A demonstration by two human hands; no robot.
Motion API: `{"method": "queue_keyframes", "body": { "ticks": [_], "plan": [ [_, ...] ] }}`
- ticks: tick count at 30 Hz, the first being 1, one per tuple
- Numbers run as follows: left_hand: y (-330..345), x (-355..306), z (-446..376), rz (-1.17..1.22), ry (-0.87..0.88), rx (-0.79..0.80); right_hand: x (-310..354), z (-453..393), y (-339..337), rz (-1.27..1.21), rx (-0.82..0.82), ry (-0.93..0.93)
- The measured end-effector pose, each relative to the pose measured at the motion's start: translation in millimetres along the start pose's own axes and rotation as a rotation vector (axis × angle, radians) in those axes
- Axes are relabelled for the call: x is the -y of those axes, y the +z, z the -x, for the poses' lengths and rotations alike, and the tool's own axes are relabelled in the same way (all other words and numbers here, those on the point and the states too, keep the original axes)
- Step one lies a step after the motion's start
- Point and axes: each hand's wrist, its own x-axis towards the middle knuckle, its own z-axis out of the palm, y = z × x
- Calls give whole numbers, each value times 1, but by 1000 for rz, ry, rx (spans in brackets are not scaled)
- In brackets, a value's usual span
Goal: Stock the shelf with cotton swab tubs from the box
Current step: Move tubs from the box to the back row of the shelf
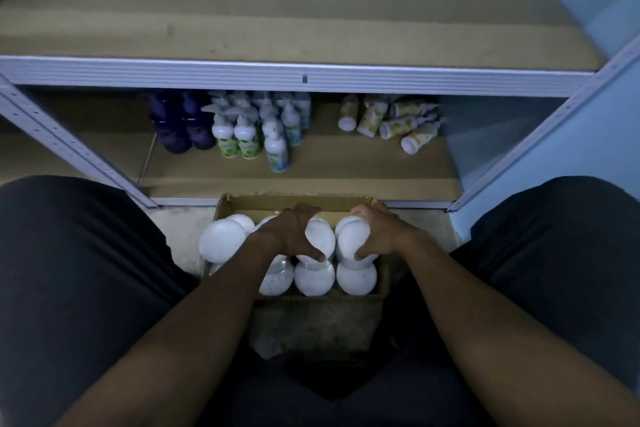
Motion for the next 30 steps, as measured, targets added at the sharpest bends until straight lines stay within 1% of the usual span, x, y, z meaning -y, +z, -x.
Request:
{"method": "queue_keyframes", "body": {
  "ticks": [5,9,19,27,30],
  "plan": [
    [2,0,5,-41,5,-6,2,8,9,13,-71,0],
    [9,4,1,-48,24,-32,5,5,22,55,-79,11],
    [27,-1,-19,-195,35,19,4,-3,32,67,-104,25],
    [39,-4,-24,-297,46,-50,5,-5,39,101,-133,42],
    [44,-3,-24,-374,51,-55,7,-6,43,133,-150,41]
  ]
}}
